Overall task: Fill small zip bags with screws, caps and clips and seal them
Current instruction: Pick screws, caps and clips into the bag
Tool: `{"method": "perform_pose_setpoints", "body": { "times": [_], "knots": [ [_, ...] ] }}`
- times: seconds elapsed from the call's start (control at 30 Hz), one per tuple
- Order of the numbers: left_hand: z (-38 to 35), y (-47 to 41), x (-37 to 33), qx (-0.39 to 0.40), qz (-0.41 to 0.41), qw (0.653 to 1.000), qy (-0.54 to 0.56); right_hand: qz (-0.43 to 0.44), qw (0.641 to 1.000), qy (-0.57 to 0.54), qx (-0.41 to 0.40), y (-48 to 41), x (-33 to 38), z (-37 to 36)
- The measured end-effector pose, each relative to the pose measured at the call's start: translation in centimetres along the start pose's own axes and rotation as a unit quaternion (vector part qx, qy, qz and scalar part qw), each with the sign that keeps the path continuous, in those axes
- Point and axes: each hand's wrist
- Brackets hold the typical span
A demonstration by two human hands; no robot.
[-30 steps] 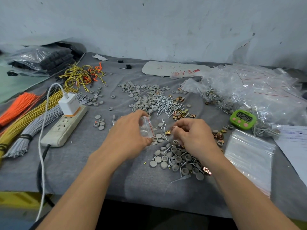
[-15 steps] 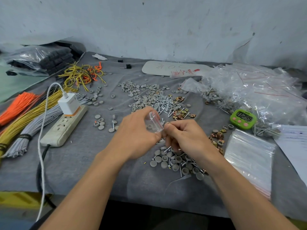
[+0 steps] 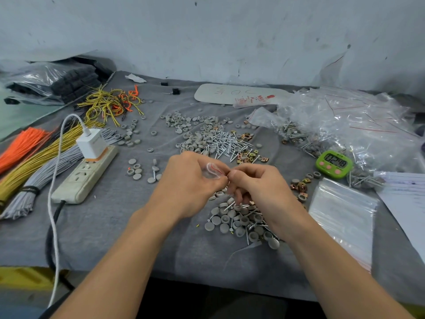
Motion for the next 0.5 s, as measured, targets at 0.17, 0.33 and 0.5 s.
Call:
{"method": "perform_pose_setpoints", "body": {
  "times": [0.17,0.33,0.5],
  "knots": [
    [-0.3,0.3,-0.1,-0.014,-0.014,0.999,-0.044,0.064,0.994,0.067,-0.052,0.0,0.1,0.2],
    [-0.4,0.7,-0.4,-0.042,-0.028,0.998,-0.031,0.026,0.995,-0.025,-0.088,0.3,0.5,-0.1],
    [-0.9,0.4,-0.8,-0.065,-0.030,0.997,-0.020,-0.068,0.970,-0.206,-0.113,0.5,0.4,-1.3]
  ]
}}
Point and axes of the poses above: each hand's wrist, its own y-axis away from the middle knuckle, its own z-axis out of the back of the hand, x = y × z, and after that the axes turned 13 degrees about -y, right-handed
